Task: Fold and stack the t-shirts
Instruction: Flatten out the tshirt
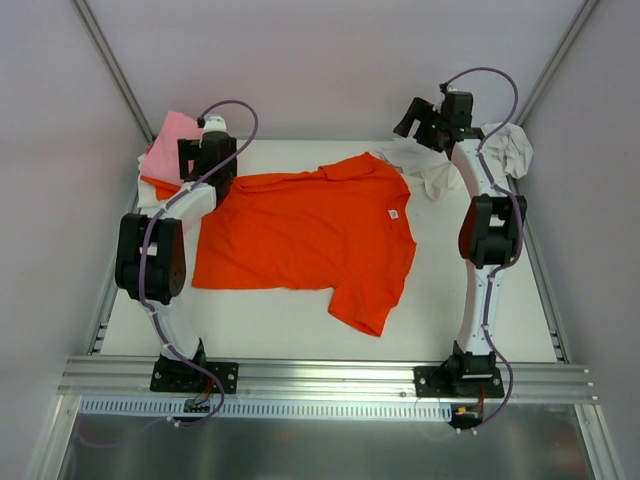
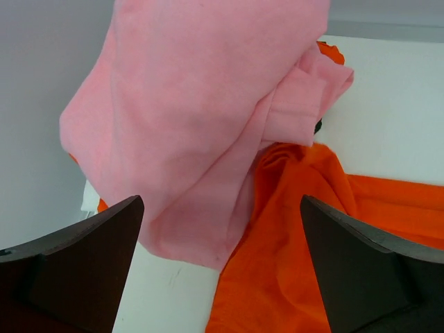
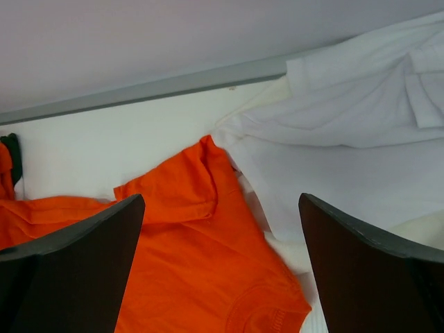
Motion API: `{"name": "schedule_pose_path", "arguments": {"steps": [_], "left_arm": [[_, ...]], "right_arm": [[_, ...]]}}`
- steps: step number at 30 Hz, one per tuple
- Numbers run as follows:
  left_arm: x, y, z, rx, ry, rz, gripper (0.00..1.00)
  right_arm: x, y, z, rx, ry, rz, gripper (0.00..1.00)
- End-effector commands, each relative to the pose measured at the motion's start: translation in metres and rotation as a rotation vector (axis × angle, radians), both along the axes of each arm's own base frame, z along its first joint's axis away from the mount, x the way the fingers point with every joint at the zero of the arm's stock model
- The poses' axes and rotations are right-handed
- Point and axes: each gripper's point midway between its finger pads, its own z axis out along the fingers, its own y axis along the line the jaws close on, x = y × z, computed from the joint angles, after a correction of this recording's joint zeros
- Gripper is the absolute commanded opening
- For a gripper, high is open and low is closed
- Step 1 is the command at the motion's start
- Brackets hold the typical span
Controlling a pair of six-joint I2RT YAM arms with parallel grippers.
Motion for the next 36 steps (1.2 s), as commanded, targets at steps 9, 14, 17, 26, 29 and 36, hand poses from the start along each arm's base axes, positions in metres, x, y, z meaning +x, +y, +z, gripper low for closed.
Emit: {"name": "schedule_pose_path", "arguments": {"steps": [9,14,17,26,29,36], "left_arm": [[-0.040,-0.020,0.072,-0.144,-0.078,-0.045,0.98],[-0.106,-0.058,0.046,-0.393,0.057,-0.142,0.99],[-0.156,-0.080,0.019,-0.511,0.209,-0.202,0.99],[-0.241,-0.120,-0.033,-0.764,0.590,-0.229,0.49],[-0.242,-0.118,-0.038,-0.756,0.633,-0.190,0.00],[-0.233,-0.119,-0.048,-0.738,0.676,-0.176,0.00]], "right_arm": [[-0.081,0.015,0.111,-0.083,-0.179,0.032,0.99],[-0.171,0.029,0.084,-0.112,-0.078,0.086,1.00],[-0.226,0.036,0.068,-0.086,-0.023,0.135,0.99],[-0.324,0.041,0.004,-0.053,0.208,0.218,0.00],[-0.336,0.038,-0.005,-0.069,0.237,0.221,0.00],[-0.352,0.035,-0.027,-0.089,0.301,0.225,0.00]]}}
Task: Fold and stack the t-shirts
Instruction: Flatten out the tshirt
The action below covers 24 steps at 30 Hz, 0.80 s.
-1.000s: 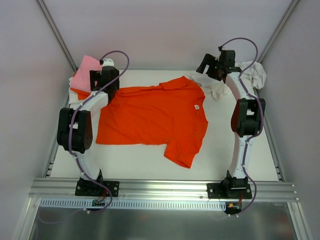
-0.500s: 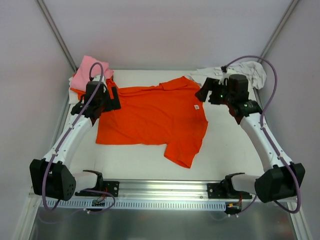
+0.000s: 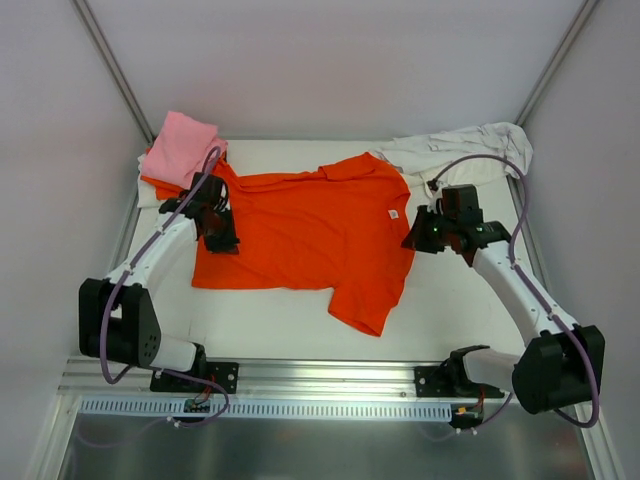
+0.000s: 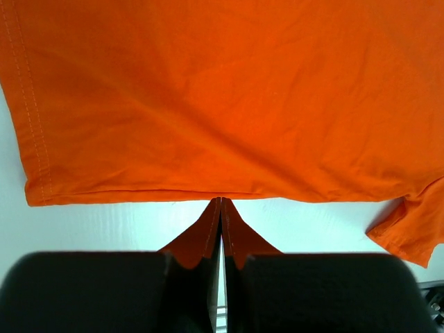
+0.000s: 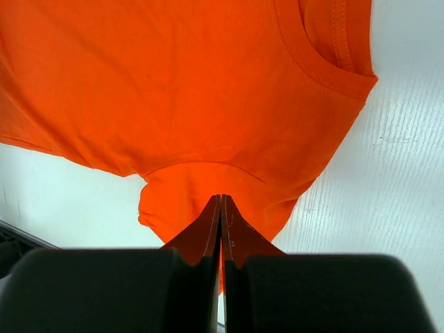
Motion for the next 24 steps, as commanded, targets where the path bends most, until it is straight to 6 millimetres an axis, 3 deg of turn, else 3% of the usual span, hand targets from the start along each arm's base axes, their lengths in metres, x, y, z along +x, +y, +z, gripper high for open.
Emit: {"name": "schedule_pose_path", "arguments": {"steps": [1,9,17,24], "left_arm": [[0.002,-0.009,0.005,-0.021,0.022,-0.002,0.00],[-0.003,-0.019,-0.025,-0.031,0.130,-0.018,0.00],[-0.006,-0.025,-0.045,-0.054,0.179,-0.030,0.00],[-0.015,-0.024,-0.063,-0.050,0.230,-0.029,0.00]], "right_arm": [[-0.011,0.002,-0.005,0.005,0.025,0.015,0.00],[-0.023,0.027,-0.057,0.008,0.222,0.071,0.00],[-0.021,0.055,-0.080,-0.009,0.286,0.114,0.00],[-0.025,0.066,-0.098,-0.026,0.329,0.135,0.00]]}}
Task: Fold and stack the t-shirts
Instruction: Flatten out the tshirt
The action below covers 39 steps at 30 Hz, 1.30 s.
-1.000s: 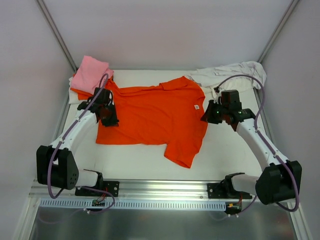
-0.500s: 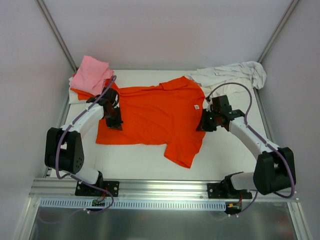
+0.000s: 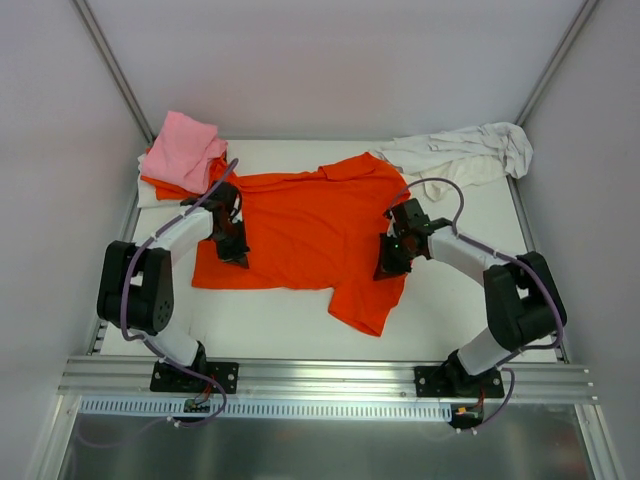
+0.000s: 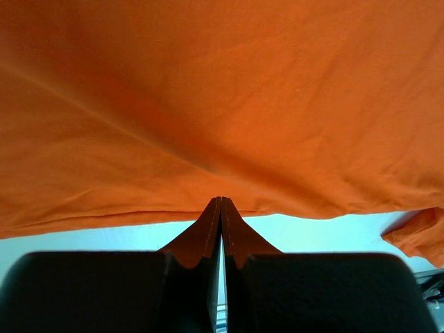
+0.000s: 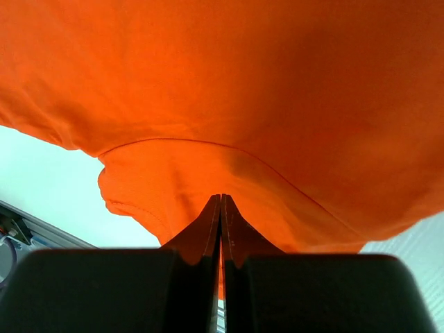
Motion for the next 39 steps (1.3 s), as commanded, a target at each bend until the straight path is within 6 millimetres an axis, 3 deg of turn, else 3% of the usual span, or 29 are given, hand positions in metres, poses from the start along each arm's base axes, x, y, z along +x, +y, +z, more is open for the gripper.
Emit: {"name": "schedule_pose_path", "arguments": {"steps": [1,11,19,26,36,39], "left_arm": [[-0.008,-0.005,-0.010,-0.015,0.034,0.002,0.00],[-0.012,0.002,-0.036,0.051,0.135,0.015,0.00],[-0.018,0.008,-0.038,0.125,0.206,0.008,0.00],[-0.040,0.006,-0.035,0.133,0.228,-0.025,0.00],[-0.065,-0.002,-0.025,0.140,0.224,-0.071,0.00],[-0.078,-0.005,-0.025,0.149,0.228,-0.092,0.00]], "right_arm": [[0.011,0.012,0.007,0.026,-0.029,-0.002,0.00],[0.003,0.013,-0.018,0.005,0.041,-0.003,0.00],[-0.009,0.012,-0.023,0.003,0.060,-0.015,0.00],[-0.045,-0.005,-0.029,-0.019,0.089,-0.031,0.00],[-0.106,-0.047,-0.018,-0.066,0.068,-0.064,0.00],[-0.113,-0.053,-0.012,-0.060,0.037,-0.076,0.00]]}}
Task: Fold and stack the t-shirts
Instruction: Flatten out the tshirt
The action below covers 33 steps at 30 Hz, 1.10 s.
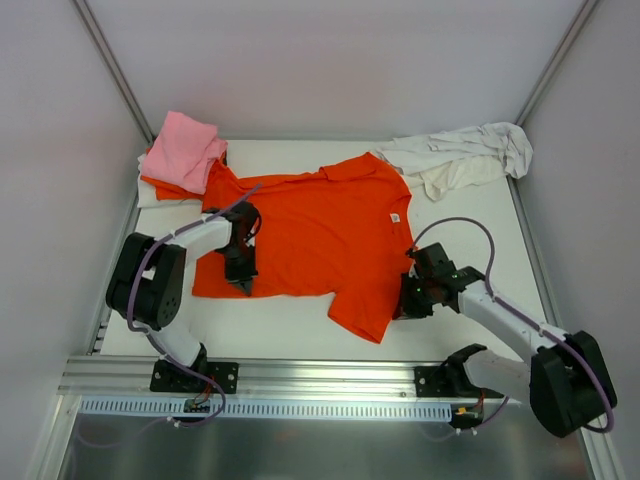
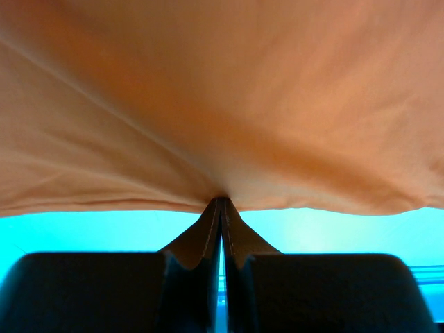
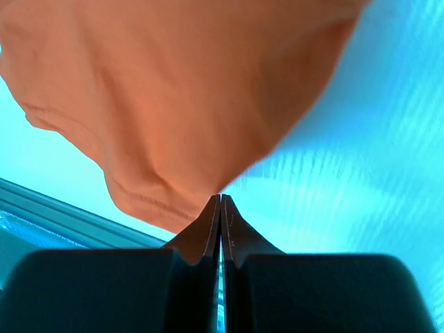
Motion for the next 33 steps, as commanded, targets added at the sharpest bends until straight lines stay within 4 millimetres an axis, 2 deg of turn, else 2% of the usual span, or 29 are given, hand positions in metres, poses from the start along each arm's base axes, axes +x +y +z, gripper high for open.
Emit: {"name": "schedule_pose_path", "arguments": {"steps": [1,2,5,7,10,11,13,14,16,17,21,22,24,25,27,33], "left_arm": [[-0.019,0.000,0.010,0.026,0.001,-0.004,0.00],[-0.025,0.001,0.008,0.030,0.011,-0.007,0.00],[-0.027,0.000,0.012,0.040,-0.029,-0.001,0.00],[-0.021,-0.001,0.020,0.034,-0.083,0.012,0.00],[-0.009,-0.004,0.031,0.016,-0.164,0.022,0.00],[-0.003,0.001,0.033,0.042,-0.195,0.024,0.00],[0.007,0.000,0.041,0.037,-0.244,0.023,0.00],[0.009,0.001,0.043,0.043,-0.259,0.021,0.00],[0.013,-0.001,0.050,0.031,-0.280,0.018,0.00],[0.015,-0.002,0.051,0.028,-0.287,0.019,0.00],[0.023,0.002,0.050,0.052,-0.323,0.033,0.00],[0.025,0.002,0.049,0.057,-0.322,0.031,0.00],[0.028,0.001,0.041,0.073,-0.299,0.026,0.00],[0.032,0.000,0.041,0.076,-0.295,0.024,0.00],[0.037,-0.002,0.032,0.094,-0.258,0.022,0.00],[0.048,-0.010,0.025,0.081,-0.233,0.020,0.00]], "right_arm": [[-0.021,-0.015,-0.002,-0.047,0.035,-0.033,0.00],[-0.020,-0.016,0.002,-0.037,0.012,-0.036,0.00],[-0.017,-0.018,0.013,-0.032,-0.037,-0.054,0.00],[-0.008,-0.017,0.027,-0.031,-0.079,-0.051,0.00],[0.002,-0.012,0.035,-0.033,-0.083,-0.033,0.00],[0.010,-0.008,0.043,-0.025,-0.105,-0.022,0.00],[0.020,-0.004,0.048,-0.032,-0.111,-0.012,0.00],[0.032,0.001,0.061,-0.021,-0.147,-0.006,0.00],[0.041,0.005,0.068,-0.025,-0.151,0.003,0.00],[0.050,0.010,0.079,-0.012,-0.179,0.011,0.00],[0.070,0.021,0.074,-0.016,-0.172,0.036,0.00],[0.073,0.023,0.061,-0.032,-0.133,0.044,0.00],[0.083,0.033,0.056,-0.018,-0.119,0.063,0.00],[0.085,0.035,0.041,-0.035,-0.071,0.069,0.00],[0.095,0.042,0.028,-0.038,-0.037,0.088,0.00],[0.112,0.055,0.009,-0.040,0.010,0.117,0.00]]}}
